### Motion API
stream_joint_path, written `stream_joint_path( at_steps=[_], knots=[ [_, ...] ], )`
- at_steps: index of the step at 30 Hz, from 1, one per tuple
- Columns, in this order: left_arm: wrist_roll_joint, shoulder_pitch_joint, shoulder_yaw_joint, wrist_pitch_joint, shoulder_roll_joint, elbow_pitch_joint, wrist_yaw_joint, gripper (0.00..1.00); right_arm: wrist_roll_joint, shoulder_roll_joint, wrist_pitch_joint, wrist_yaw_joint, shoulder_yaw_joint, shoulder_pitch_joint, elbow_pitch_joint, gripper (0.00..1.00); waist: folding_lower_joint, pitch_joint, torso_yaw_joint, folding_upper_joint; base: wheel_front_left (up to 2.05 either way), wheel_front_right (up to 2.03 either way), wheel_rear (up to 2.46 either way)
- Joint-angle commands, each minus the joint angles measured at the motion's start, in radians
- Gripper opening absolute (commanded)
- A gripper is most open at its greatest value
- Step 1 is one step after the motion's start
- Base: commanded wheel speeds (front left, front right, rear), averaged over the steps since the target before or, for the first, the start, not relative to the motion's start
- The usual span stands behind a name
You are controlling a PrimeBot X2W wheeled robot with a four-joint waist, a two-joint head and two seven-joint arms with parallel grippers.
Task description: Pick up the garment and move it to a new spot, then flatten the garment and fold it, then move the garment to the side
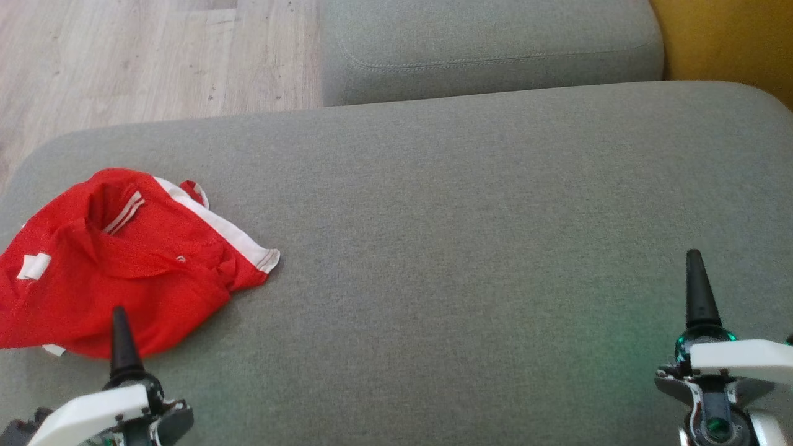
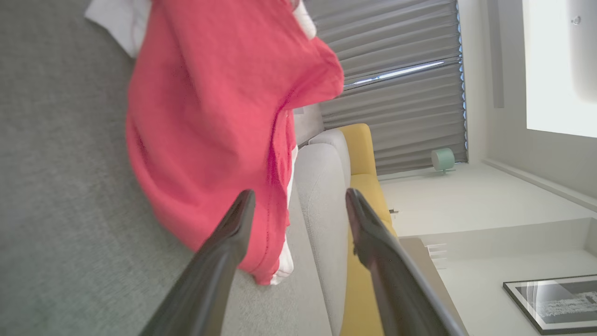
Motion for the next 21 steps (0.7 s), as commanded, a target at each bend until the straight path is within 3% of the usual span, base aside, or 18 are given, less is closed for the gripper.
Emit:
stream_joint_path(
  at_steps=[1, 14, 21],
  knots=[
    [0.017, -0.053, 0.02, -0.008, 0.009, -0.041, -0.002, 1.0, -0.028, -0.005, -0.011, 0.003, 0.013, -0.047, -0.045, 1.0, 0.0, 0.0, 0.0, 0.0, 0.0, 0.0, 0.0],
    [0.264, -0.045, -0.044, -0.046, 0.01, -0.15, 0.014, 1.0, -0.339, -0.006, -0.049, 0.003, 0.068, -0.045, -0.102, 1.0, 0.0, 0.002, -0.001, 0.0, 0.0, 0.0, 0.0],
    [0.396, -0.043, -0.093, -0.066, 0.01, -0.182, 0.039, 1.0, -0.452, -0.006, -0.07, 0.004, 0.063, -0.041, -0.131, 1.0, 0.0, 0.004, -0.003, 0.0, 0.0, 0.0, 0.0]
  ],
)
